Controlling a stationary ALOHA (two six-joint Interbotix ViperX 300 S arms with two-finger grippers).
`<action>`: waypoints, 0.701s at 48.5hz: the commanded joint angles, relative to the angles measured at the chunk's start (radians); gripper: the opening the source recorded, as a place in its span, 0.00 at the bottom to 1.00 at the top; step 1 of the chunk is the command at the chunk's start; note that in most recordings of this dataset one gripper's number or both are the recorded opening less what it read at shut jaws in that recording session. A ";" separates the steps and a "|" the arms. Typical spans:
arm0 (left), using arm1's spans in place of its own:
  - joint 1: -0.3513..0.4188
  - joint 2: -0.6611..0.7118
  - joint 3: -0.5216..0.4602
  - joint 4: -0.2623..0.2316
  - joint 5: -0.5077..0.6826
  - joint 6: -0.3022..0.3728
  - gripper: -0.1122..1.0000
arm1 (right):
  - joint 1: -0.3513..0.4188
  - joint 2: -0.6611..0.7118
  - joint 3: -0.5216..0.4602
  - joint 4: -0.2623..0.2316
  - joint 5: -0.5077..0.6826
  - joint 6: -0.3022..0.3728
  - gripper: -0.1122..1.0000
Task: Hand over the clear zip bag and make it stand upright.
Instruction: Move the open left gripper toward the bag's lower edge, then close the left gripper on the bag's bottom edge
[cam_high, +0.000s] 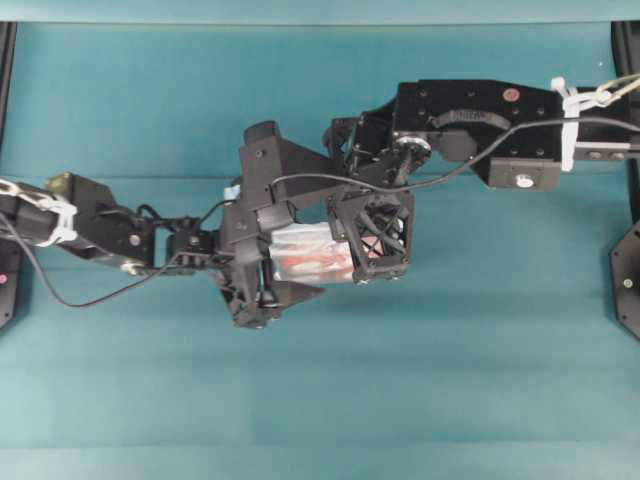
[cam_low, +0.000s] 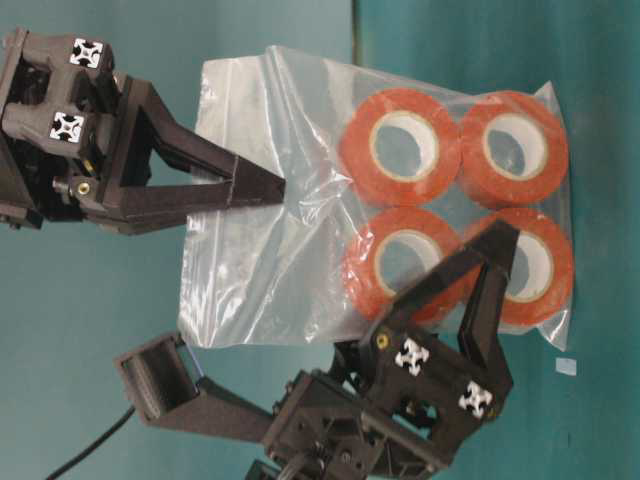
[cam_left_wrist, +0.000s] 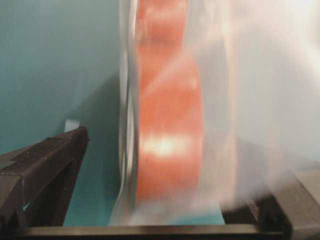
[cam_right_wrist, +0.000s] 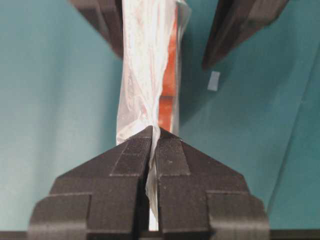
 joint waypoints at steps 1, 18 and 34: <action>0.002 -0.005 -0.021 0.002 -0.011 -0.003 0.95 | -0.002 -0.023 -0.005 0.003 -0.003 0.008 0.11; 0.003 -0.005 -0.015 0.002 0.037 0.018 0.44 | -0.002 -0.028 0.003 0.003 -0.003 0.008 0.11; -0.006 -0.005 -0.014 0.002 0.069 0.081 0.32 | 0.000 -0.032 0.011 0.003 -0.020 0.009 0.11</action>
